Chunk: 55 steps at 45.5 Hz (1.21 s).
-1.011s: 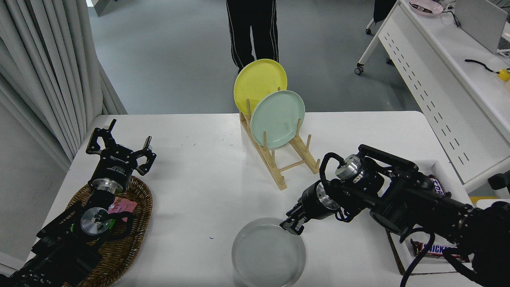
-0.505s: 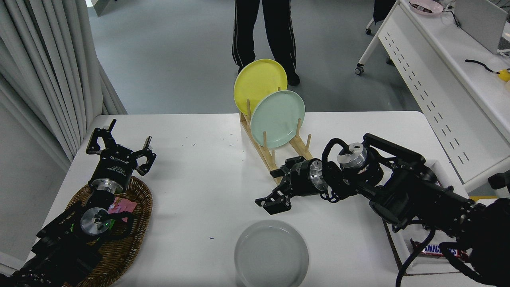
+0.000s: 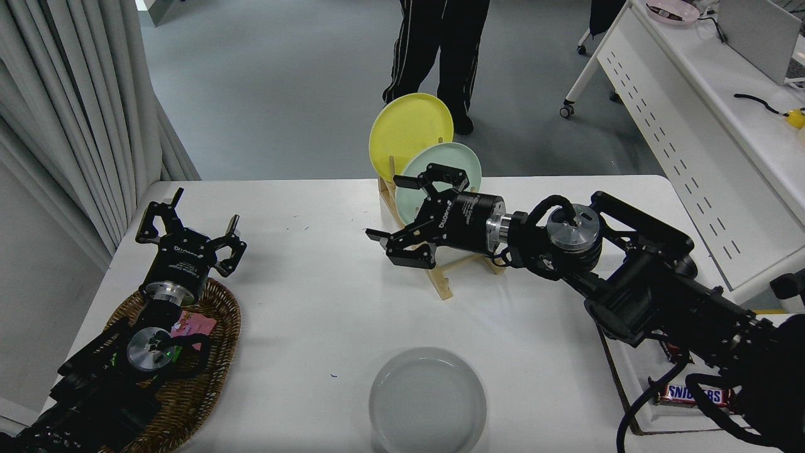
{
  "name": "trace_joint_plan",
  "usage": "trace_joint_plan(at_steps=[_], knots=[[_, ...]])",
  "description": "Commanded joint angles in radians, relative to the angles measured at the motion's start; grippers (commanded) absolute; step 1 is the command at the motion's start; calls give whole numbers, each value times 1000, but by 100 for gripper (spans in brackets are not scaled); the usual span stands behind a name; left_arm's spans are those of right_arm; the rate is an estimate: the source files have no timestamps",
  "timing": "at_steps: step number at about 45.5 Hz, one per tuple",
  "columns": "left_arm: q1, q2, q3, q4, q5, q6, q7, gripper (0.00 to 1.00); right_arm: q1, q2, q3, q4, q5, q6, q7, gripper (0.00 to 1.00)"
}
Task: Place the plate on the table
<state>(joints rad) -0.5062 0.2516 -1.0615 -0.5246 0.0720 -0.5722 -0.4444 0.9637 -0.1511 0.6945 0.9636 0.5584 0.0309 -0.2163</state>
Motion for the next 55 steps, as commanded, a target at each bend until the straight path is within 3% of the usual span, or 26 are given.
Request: trace_joint_plan(at_steps=[1, 12, 17, 27, 55], knots=[[0, 0, 0, 0, 0, 0, -1, 100, 3, 1, 145, -58, -198, -23, 322, 100], [0, 0, 0, 0, 0, 0, -1, 100, -36, -2, 151, -155, -359, -3, 344, 100], [0, 0, 0, 0, 0, 0, -1, 100, -98, -31, 169, -152, -512, 44, 348, 100], [0, 0, 0, 0, 0, 0, -1, 100, -194, -71, 201, -167, -686, 83, 462, 100], [0, 0, 0, 0, 0, 0, 0, 100, -238, -61, 201, -572, -660, 371, 540, 100]])
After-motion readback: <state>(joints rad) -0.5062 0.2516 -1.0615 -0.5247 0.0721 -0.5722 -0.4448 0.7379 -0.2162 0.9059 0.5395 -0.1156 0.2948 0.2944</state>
